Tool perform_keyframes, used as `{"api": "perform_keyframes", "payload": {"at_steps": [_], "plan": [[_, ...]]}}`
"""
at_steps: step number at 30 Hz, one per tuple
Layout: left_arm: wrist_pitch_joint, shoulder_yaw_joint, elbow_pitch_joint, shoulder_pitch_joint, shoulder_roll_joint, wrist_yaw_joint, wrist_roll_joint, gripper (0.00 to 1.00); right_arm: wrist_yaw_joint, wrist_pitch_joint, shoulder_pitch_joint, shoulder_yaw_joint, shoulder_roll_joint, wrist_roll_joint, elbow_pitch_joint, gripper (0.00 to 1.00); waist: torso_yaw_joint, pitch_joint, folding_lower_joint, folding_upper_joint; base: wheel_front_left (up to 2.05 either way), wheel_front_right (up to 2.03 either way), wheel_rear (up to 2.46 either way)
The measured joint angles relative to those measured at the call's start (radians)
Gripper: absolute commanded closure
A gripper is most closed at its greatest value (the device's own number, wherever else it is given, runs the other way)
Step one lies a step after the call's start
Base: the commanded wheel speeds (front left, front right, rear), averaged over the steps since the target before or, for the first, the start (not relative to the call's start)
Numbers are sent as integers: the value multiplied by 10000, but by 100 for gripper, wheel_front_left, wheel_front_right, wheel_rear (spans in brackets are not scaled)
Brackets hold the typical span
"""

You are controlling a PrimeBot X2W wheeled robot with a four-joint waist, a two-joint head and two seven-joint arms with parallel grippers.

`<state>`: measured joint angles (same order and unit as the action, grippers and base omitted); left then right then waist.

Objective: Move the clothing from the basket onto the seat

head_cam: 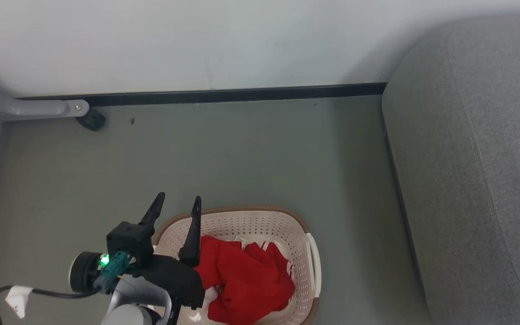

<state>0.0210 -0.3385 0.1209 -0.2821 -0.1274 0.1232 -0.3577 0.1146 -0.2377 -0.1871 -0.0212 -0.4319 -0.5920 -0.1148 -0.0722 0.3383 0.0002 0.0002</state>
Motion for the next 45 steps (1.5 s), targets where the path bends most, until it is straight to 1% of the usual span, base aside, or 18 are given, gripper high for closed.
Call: {"api": "perform_keyframes", "payload": {"at_steps": [8, 9, 13, 20, 30, 40, 45], "plan": [[481, -228, 1147, -802, 86, -19, 86, 0, 4, -2, -821, 17, -115, -96, 38, 0, -211, 969, -1, 0, 0, 0, 0], [493, -257, 1279, -905, 105, -84, 88, 0, 4, -4, -911, 25, -128, -104, 42, 0, -239, 1086, -1, 1, 0, 0, 0], [669, -447, 1873, -1325, 230, -105, 163, 0, 13, -6, -1215, 29, -180, -111, 56, 0, -347, 1550, 0, 0, 0, 0, 0], [932, -706, 2892, -1926, 311, -349, 366, 0, 15, -13, -1756, 29, -280, -265, 176, 0, -541, 2314, -1, 1, 0, 0, 0], [1183, -882, 4195, -2772, 349, -522, 479, 0, 61, -29, -2318, -15, -360, -314, 259, 0, -903, 3234, -1, 1, 0, 0, 0], [1344, -961, 5440, -3418, 439, -531, 543, 0, 88, -102, -2973, -293, -313, -339, 366, 0, -1309, 4007, -2, 0, 0, 0, 0], [1373, -970, 5939, -3831, 435, -533, 612, 0, 88, -105, -3035, -301, -313, -341, 397, 0, -1520, 4331, -2, -1, 0, 0, 0]]}}
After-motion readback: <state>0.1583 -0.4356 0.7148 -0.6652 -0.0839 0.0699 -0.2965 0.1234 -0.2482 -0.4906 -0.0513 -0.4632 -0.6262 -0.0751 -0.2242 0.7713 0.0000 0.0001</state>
